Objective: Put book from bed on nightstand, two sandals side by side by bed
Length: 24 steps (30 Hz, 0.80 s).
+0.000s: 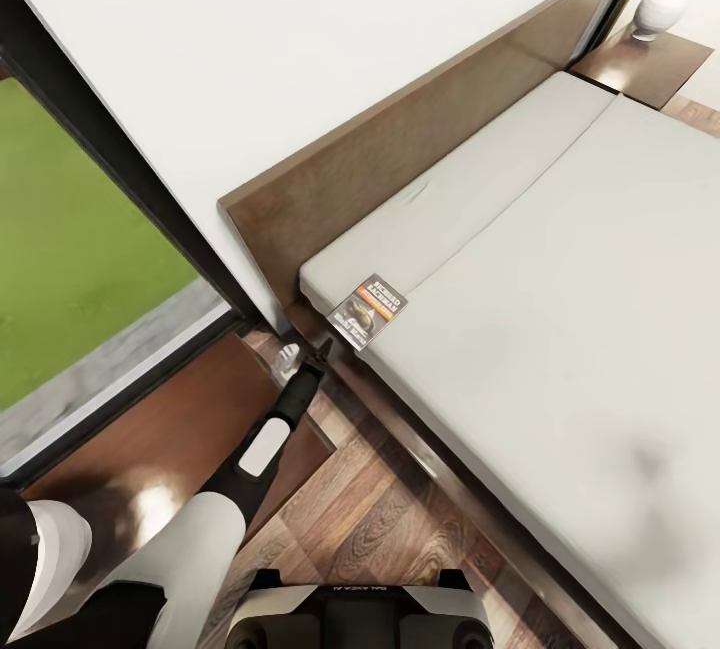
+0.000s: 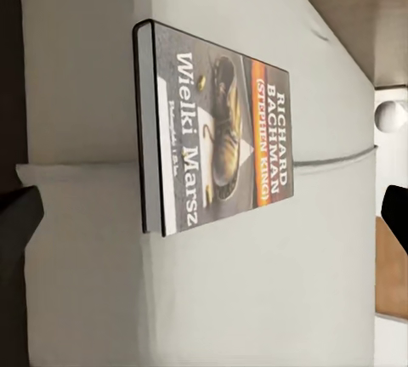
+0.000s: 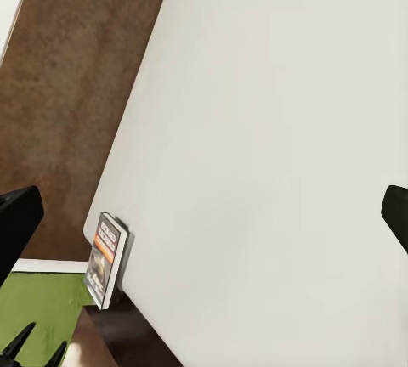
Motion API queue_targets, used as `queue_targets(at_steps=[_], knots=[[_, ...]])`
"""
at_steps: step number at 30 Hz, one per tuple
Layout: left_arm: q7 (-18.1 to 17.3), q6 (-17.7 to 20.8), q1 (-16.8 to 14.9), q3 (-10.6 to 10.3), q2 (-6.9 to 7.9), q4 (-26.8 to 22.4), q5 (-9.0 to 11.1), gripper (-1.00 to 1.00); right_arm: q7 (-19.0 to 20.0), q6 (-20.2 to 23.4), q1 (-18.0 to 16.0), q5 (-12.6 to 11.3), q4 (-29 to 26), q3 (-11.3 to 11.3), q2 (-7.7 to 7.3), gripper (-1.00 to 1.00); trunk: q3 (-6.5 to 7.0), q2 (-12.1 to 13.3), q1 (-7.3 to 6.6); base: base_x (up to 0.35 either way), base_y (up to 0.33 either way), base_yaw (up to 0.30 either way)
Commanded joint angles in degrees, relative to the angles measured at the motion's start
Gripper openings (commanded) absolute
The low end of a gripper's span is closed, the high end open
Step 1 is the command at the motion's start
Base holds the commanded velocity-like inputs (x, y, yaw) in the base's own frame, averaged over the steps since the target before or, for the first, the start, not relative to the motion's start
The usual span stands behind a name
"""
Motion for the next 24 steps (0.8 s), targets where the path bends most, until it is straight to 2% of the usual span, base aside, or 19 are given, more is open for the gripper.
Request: queue_targets(at_steps=[1, 24], knots=[[-0.14, -0.29, -0.02, -0.17, 0.00, 0.10, 0.30, 1.00, 0.20, 0.60, -0.07, -0.12, 0.08, 0.09, -0.03, 1.00, -0.03, -0.03, 0.01, 0.000, 0.000, 0.000], [-0.48, -0.27, -0.03, -0.24, 0.00, -0.04, 0.26, 1.00, 0.15, 0.60, -0.07, -0.12, 0.08, 0.09, -0.03, 1.00, -0.21, -0.43, 0.23, 0.000, 0.000, 0.000]])
